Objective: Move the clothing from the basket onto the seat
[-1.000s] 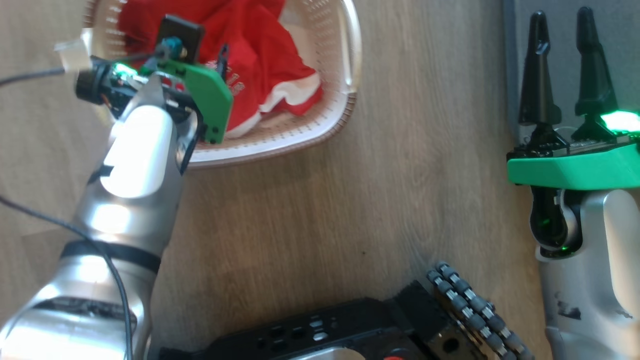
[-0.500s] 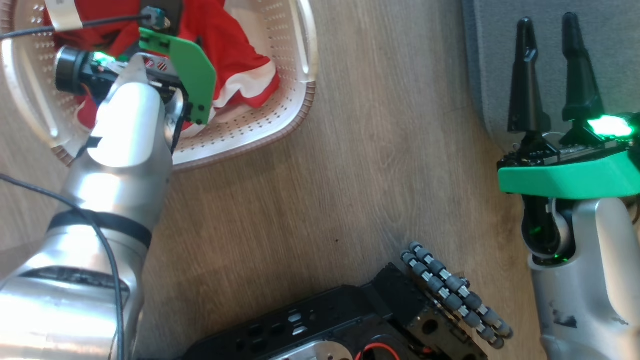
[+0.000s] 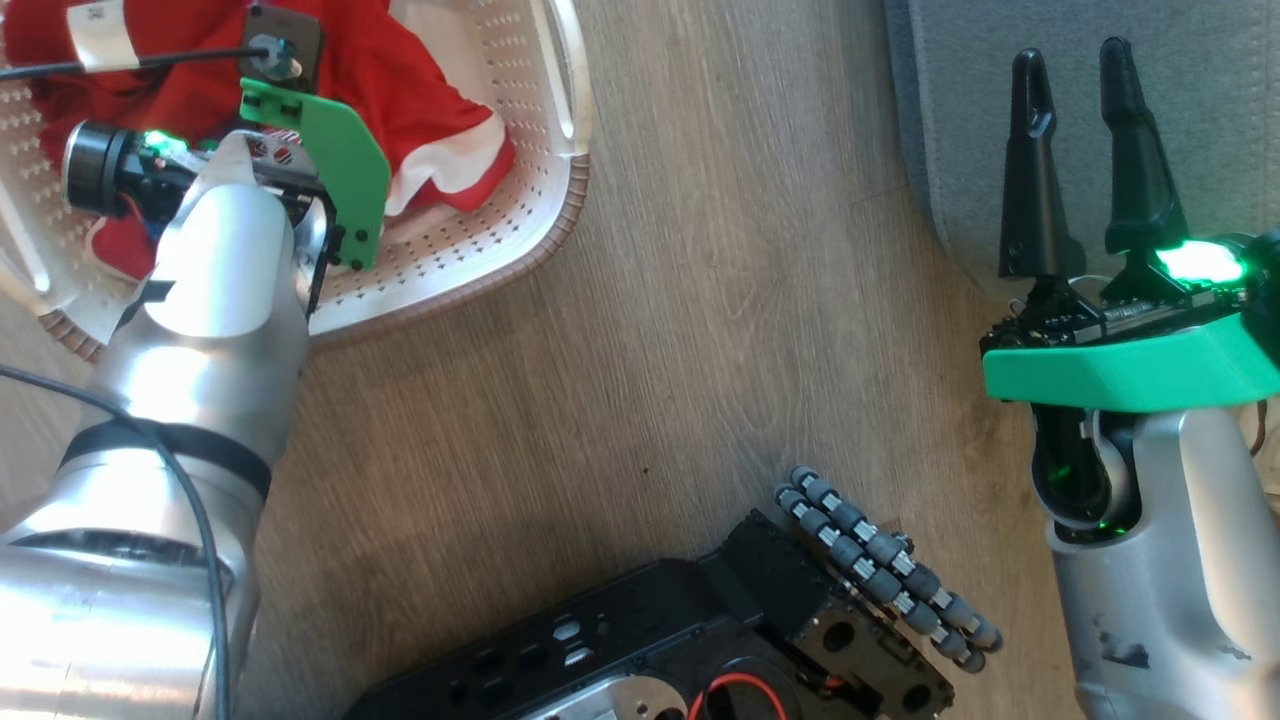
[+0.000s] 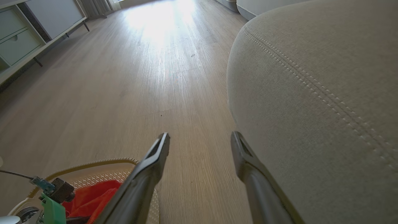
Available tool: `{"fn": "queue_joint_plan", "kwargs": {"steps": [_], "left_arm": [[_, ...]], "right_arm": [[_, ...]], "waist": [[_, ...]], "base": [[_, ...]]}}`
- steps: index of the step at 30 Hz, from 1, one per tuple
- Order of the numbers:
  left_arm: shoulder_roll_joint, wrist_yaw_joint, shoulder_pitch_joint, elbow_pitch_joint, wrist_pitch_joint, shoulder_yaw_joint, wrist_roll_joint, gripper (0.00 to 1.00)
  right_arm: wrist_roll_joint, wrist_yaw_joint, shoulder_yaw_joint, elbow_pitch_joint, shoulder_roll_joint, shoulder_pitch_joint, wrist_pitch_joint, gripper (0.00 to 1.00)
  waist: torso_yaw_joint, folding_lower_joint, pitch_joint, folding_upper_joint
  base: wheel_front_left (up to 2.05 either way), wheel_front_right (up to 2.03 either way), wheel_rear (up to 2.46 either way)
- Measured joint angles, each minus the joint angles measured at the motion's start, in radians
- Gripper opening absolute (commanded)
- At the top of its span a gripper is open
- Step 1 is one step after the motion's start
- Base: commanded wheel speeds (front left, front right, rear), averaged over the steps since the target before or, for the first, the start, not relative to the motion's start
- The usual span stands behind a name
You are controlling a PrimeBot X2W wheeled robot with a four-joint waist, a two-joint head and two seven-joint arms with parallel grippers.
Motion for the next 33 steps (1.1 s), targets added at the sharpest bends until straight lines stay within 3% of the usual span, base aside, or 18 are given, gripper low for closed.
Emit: {"fn": "queue_joint_plan", "kwargs": {"steps": [2,8,17,22,29,33], "left_arm": [[0.001,0.000,0.000,0.006,-0.012,-0.009,0.000,0.00],[0.001,-0.011,-0.009,0.024,-0.049,-0.025,0.000,0.00],[-0.011,-0.046,-0.006,-0.002,-0.216,-0.018,-0.050,0.00],[0.014,-0.054,0.051,-0.036,-0.281,0.020,-0.100,0.00],[0.035,-0.053,0.258,-0.146,-0.297,0.061,-0.152,0.00],[0.036,-0.036,0.404,-0.328,-0.297,0.091,-0.175,0.00]], "right_arm": [[0.000,0.000,0.001,0.000,0.000,0.000,0.000,1.00],[0.000,0.000,-0.008,0.001,0.000,0.000,0.000,1.00],[-0.074,0.000,-0.074,0.024,0.000,-0.001,0.000,1.00],[-0.154,0.000,-0.100,0.048,0.000,0.000,0.000,1.00],[-0.255,0.000,-0.137,0.089,0.000,0.092,0.000,1.00],[-0.302,0.000,-0.162,0.117,0.000,0.181,0.000,1.00]], "waist": [[-0.004,0.0000,0.002,0.0000],[0.006,0.0000,-0.006,0.0000],[0.086,0.0000,-0.087,0.0001],[0.140,0.0000,-0.188,0.0001],[0.200,0.0000,-0.360,0.0001],[0.242,-0.0001,-0.489,0.0002]], "base": [[0.00,0.00,0.00],[0.00,0.00,0.00],[0.00,0.00,0.00],[0.00,0.00,0.00],[0.00,0.00,0.00],[0.00,0.00,0.00]]}}
